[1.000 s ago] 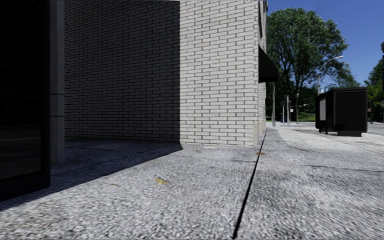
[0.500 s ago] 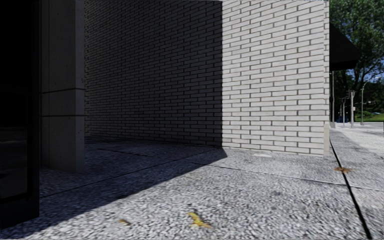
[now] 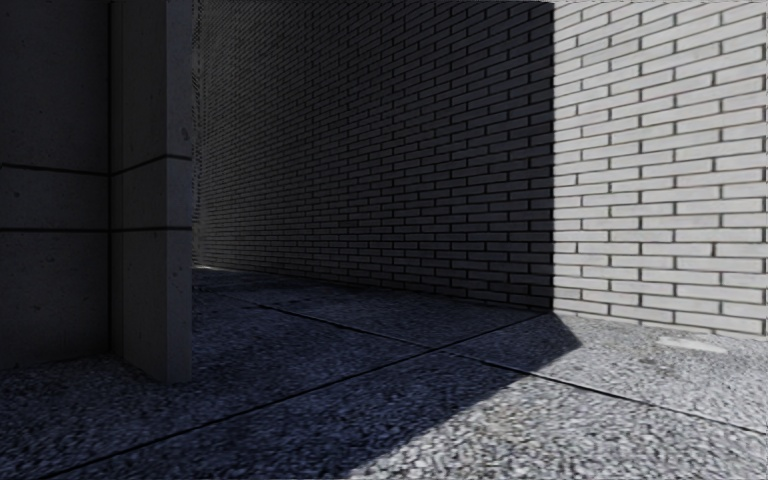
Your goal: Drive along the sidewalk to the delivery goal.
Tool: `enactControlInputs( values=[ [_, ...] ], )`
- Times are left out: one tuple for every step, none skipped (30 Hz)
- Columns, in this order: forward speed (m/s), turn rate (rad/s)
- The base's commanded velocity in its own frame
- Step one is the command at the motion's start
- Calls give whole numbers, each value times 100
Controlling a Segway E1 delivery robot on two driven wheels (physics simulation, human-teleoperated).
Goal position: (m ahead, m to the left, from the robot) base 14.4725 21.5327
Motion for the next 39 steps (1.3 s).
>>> enactControlInputs(
  values=[
    [200,0],
    [200,0],
    [200,0],
    [200,0],
    [200,0],
    [200,0],
    [200,0],
    [200,0],
    [200,40],
    [200,47],
    [200,51],
    [200,51],
    [200,53],
    [200,54],
    [200,54],
    [200,54],
    [200,54],
    [200,54],
    [200,54],
    [200,54],
    [200,54],
    [200,54],
    [200,54],
    [200,54],
    [200,54],
    [200,54],
    [200,54],
    [200,54],
    [200,54],
    [200,54],
    [200,54],
    [200,54],
    [200,54],
    [200,54],
    [200,54],
    [200,54],
    [200,54],
    [200,54],
    [200,54]
  ],
)
